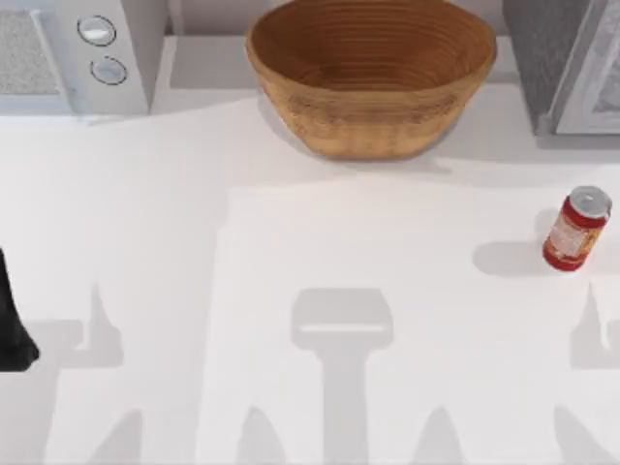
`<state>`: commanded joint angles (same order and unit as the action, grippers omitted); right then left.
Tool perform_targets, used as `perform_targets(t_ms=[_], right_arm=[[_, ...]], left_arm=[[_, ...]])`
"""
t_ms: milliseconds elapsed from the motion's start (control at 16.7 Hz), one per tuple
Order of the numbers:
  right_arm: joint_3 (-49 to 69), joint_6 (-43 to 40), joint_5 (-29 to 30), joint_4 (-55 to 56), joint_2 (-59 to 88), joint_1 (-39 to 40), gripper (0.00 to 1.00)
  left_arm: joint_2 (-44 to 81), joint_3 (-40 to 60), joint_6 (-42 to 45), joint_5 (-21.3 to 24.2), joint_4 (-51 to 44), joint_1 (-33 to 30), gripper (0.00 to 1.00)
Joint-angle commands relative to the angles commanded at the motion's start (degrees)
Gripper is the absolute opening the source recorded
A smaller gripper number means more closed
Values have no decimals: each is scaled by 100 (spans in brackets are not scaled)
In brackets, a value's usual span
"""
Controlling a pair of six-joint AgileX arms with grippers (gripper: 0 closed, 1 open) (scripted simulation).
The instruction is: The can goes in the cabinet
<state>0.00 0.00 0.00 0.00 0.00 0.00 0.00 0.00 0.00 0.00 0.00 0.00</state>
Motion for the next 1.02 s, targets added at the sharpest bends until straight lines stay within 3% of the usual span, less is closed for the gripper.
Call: perform_targets(t_ms=[480, 1020], right_arm=[[71, 76, 222, 890, 1161, 140, 100], [378, 317, 955, 4269, 5470, 766, 100]], left_arm=[[0, 0, 0, 0, 0, 0, 100], [0, 0, 0, 0, 0, 0, 100]])
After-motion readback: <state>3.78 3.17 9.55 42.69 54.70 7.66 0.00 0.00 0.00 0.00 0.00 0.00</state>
